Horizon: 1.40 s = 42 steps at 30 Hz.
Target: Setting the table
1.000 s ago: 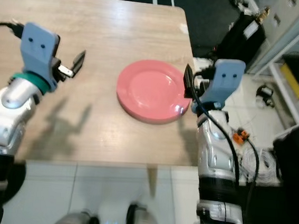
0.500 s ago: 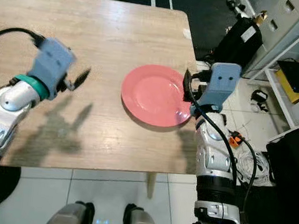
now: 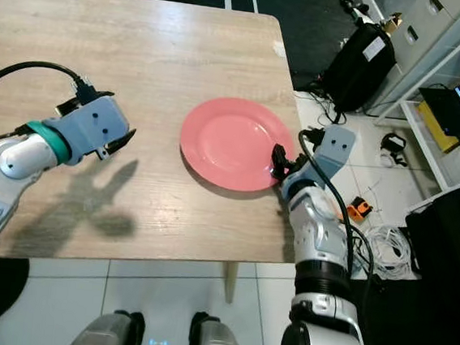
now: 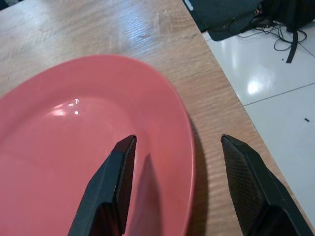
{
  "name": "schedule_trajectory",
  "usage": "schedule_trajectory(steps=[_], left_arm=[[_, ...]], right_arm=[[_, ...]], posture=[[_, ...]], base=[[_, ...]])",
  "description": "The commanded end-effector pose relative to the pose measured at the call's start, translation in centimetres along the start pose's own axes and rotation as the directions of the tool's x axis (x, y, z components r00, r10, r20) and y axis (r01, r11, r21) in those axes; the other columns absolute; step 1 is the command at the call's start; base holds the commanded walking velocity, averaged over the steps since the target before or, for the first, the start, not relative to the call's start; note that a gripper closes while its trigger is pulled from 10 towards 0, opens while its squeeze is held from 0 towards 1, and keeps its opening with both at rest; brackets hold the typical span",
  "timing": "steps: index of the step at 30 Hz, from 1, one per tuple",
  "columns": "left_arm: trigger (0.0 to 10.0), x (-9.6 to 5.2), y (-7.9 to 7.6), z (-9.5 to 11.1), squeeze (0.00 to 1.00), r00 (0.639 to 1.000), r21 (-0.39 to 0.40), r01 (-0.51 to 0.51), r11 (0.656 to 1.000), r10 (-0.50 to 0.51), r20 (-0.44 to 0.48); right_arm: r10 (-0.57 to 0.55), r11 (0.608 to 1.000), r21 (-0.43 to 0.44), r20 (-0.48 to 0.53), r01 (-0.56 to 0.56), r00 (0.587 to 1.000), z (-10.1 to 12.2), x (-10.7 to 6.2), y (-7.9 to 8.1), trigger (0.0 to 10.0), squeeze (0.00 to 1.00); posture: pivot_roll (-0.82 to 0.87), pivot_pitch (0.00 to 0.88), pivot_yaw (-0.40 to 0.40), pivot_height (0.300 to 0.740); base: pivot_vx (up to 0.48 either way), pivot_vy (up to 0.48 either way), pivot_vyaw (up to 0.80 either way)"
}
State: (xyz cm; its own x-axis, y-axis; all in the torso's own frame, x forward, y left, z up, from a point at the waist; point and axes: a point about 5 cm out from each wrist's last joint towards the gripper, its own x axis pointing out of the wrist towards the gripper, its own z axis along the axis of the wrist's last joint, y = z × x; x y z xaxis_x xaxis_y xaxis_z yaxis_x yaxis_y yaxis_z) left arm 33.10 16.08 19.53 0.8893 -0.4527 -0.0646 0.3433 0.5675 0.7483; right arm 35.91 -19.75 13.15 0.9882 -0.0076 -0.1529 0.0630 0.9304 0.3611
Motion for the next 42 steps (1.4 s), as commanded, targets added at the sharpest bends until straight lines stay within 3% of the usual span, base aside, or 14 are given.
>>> schedule_trajectory(steps=[1,4,5,6,7,9,10,18,24,34,38,40,41,42], left_arm=[[10.0,-0.2,-0.6,0.0,0.0,1.0,0.006,0.018,1.0,-0.018,0.005],[10.0,-0.3,-0.7,-0.1,0.0,1.0,0.006,0.023,1.0,-0.023,0.008],[10.0,-0.3,-0.7,-0.1,0.0,1.0,0.007,0.024,1.0,-0.024,0.009],[10.0,-0.3,-0.7,-0.1,0.0,1.0,0.007,0.024,1.0,-0.024,0.009],[10.0,-0.3,-0.8,-0.2,0.0,1.0,0.009,0.024,1.0,-0.024,0.011],[10.0,-0.2,-0.8,-0.2,0.0,1.0,0.01,0.025,1.0,-0.025,0.013],[10.0,-0.1,-0.8,-0.1,0.0,1.0,0.009,0.024,1.0,-0.024,0.018],[10.0,-0.1,-0.7,0.0,0.0,1.0,0.0,0.015,1.0,-0.015,0.022],[10.0,-0.2,-0.6,-0.1,0.0,1.0,-0.005,0.008,1.0,-0.008,0.019],[10.0,-0.1,-0.6,-0.1,0.0,1.0,-0.011,0.002,1.0,-0.002,0.022],[10.0,-0.1,0.3,0.6,0.0,0.994,-0.16,-0.07,0.985,0.083,0.075],[10.0,-0.2,1.1,1.3,0.0,0.981,-0.317,-0.113,0.942,0.156,0.111],[10.0,-0.2,1.1,1.3,0.0,0.981,-0.317,-0.113,0.942,0.156,0.111],[10.0,-0.3,1.5,1.7,0.0,0.972,-0.422,-0.132,0.897,0.2,0.122]], right_arm=[[-0.006,0.999,0.038,-0.037,0.007,0.999,-0.8,0.0,-0.3,10.0,0.0],[0.036,0.999,0.032,-0.053,-0.034,0.998,-1.0,-0.2,0.1,9.7,0.0],[0.049,0.998,0.033,-0.058,-0.047,0.997,-1.1,-0.2,0.1,6.4,0.0],[0.049,0.998,0.033,-0.058,-0.047,0.997,-1.1,-0.2,0.1,6.4,0.0],[0.058,0.998,0.035,-0.062,-0.056,0.996,-1.1,-0.3,0.2,4.3,0.0],[0.073,0.997,0.038,-0.074,-0.07,0.995,-1.3,-0.3,0.2,4.3,0.0],[0.094,0.995,0.032,-0.099,-0.091,0.991,-1.8,-0.4,0.3,0.0,0.0],[0.142,0.989,0.061,-0.137,-0.135,0.98,-2.9,-0.4,0.9,0.0,0.0],[0.207,0.963,0.198,-0.122,-0.181,0.971,-2.8,-0.5,1.6,0.0,0.0],[0.283,0.918,0.281,0.028,-0.279,0.959,-0.6,-0.9,2.5,0.0,0.0],[0.288,0.891,0.32,0.155,-0.324,0.945,1.7,-1.2,2.7,0.0,0.0],[0.281,0.869,0.348,0.241,-0.353,0.929,3.4,-1.4,2.8,0.0,0.0],[0.281,0.869,0.348,0.241,-0.353,0.929,3.4,-1.4,2.8,0.0,0.0],[0.277,0.848,0.375,0.289,-0.375,0.916,4.4,-1.7,2.8,0.0,0.0]], posture=[[0.12,0.088,-0.028,0.74],[0.12,0.089,-0.028,0.74],[0.11,0.09,-0.027,0.74],[0.11,0.09,-0.027,0.74],[0.11,0.09,-0.027,0.74],[0.11,0.089,-0.027,0.74],[0.11,0.09,-0.026,0.74],[0.11,0.095,-0.027,0.74],[0.11,0.1,-0.026,0.74],[0.11,0.106,-0.02,0.74],[0.11,0.107,-0.017,0.74],[0.11,0.108,-0.017,0.74],[0.11,0.108,-0.017,0.74],[0.11,0.108,-0.019,0.74]], base=[[0.0,0.0,0.0],[0.0,0.0,0.0],[0.0,0.0,0.0],[0.0,0.0,0.0],[0.0,0.0,0.0],[0.0,0.0,0.0],[0.0,0.0,0.0],[0.0,0.0,0.0],[0.0,0.0,0.0],[0.0,0.0,0.0],[0.0,0.0,0.0],[0.0,0.0,0.0],[0.0,0.0,0.0],[0.0,0.0,0.0]])
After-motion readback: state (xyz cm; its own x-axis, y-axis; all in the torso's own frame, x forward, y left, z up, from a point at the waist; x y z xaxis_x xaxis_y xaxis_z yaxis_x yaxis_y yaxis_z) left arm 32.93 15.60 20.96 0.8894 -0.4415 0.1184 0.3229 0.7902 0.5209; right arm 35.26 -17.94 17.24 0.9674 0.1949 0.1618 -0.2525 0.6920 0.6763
